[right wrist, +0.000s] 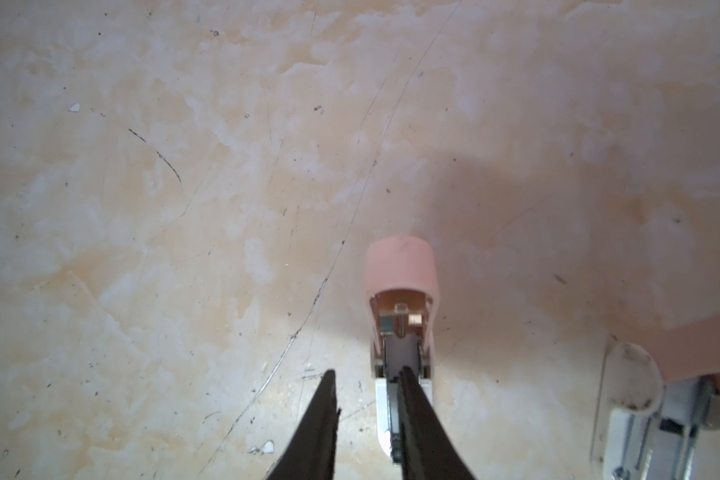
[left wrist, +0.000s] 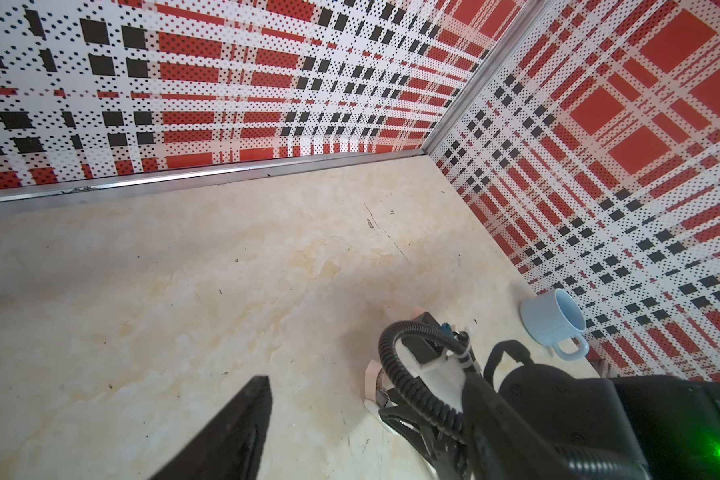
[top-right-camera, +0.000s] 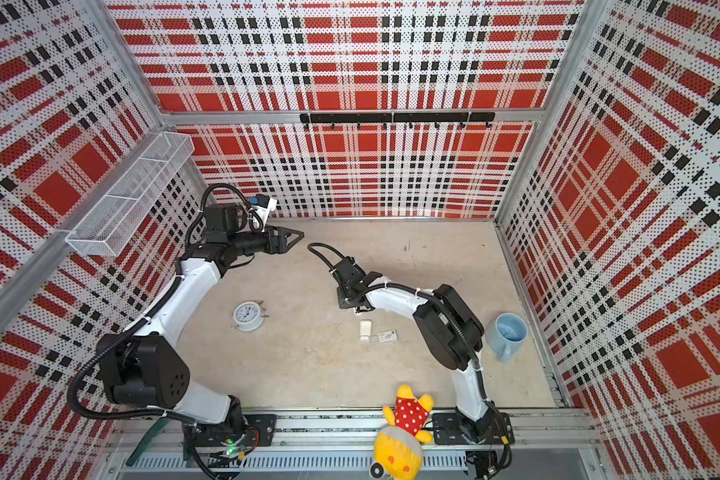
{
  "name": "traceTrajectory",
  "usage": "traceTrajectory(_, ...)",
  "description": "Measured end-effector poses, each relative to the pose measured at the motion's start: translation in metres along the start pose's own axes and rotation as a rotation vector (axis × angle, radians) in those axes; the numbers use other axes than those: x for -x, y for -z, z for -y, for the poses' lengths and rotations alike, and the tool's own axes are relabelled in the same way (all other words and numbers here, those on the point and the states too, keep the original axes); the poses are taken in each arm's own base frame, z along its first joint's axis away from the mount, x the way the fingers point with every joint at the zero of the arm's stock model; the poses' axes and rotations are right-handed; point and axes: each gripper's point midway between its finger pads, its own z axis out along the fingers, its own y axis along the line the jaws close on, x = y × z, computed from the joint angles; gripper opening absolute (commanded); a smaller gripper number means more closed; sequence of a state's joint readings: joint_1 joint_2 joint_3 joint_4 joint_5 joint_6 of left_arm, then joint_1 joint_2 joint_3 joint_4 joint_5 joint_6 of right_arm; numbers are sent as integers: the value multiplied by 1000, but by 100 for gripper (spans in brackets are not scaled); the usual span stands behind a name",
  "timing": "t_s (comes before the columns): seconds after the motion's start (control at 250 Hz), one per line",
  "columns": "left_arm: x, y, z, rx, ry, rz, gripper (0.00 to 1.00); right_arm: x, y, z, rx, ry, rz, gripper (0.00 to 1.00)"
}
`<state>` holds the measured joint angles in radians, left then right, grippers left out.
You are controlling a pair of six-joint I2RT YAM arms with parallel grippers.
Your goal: Load the staples into the stapler
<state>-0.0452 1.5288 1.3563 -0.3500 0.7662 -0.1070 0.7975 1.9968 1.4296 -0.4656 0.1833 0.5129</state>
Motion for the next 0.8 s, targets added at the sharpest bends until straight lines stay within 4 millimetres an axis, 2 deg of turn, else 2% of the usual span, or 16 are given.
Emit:
traceTrajectory(0.472,0,0,-1,7,-1,-1,75,4,-4,-2,27,-9,-7,28)
traceTrajectory(0.8,0,0,-1,8,-1,-1,75,-4,-13,-2,26,-7,-30,28)
